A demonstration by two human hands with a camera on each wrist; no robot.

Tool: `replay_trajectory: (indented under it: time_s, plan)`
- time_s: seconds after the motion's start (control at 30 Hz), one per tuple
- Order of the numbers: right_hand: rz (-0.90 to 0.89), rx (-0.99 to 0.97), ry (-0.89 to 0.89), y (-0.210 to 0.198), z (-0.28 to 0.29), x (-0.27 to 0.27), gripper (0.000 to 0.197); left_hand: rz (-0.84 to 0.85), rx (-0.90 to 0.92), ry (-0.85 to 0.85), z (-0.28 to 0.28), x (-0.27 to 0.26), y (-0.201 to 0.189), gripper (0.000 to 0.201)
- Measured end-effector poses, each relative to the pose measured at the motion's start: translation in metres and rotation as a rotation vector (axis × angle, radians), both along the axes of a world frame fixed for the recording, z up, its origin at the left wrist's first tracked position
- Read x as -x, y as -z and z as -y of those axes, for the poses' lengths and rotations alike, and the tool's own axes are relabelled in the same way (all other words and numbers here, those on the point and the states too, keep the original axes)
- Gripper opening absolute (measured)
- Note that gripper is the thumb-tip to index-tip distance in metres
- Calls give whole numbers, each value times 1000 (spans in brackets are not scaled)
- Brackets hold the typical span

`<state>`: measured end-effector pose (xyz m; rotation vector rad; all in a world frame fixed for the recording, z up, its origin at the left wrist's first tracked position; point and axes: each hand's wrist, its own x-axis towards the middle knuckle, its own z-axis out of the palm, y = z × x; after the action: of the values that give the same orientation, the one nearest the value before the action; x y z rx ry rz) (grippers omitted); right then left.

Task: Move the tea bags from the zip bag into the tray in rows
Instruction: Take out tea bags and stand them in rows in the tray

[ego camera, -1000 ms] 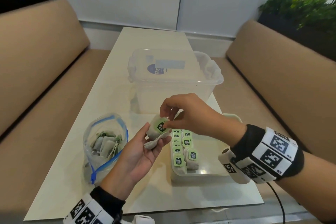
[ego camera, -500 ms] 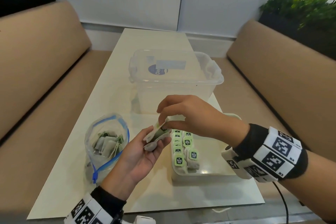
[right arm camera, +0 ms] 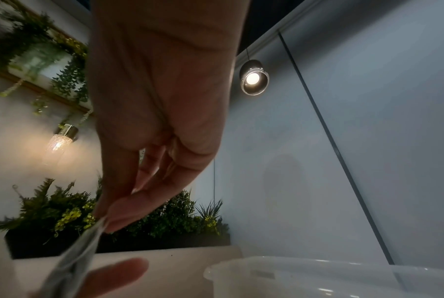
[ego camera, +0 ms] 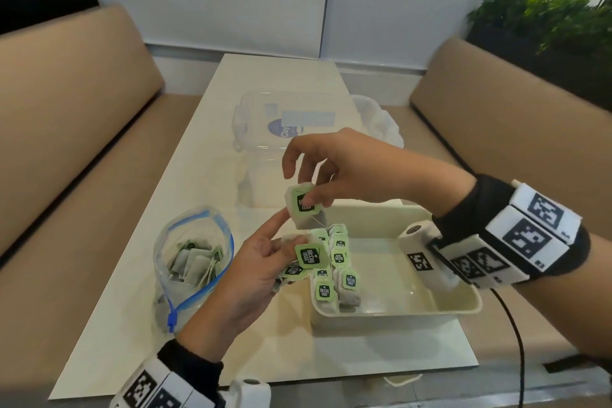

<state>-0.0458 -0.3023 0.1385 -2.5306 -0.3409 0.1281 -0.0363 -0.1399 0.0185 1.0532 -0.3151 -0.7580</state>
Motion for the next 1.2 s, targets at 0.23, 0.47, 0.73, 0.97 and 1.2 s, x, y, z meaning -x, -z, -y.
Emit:
replay_trajectory:
  time_s: [0.23, 0.47, 0.73, 0.97, 1.2]
  plan:
    - [96, 26, -29, 5, -1, 1, 26, 33, 7, -92, 8, 3, 0, 23]
    - [241, 241, -155, 2, -15, 1, 13, 27, 16, -54, 17, 6, 0, 23]
    - [225, 194, -184, 3, 1, 5, 19, 78, -127, -63, 9, 0, 6, 28]
    - [-283, 384, -38, 52, 45, 20, 29, 66, -323, -274, -26, -27, 33, 11]
    - [-735, 353, -36, 115, 63, 21, 30, -12, -285, -309, -36, -38, 41, 12]
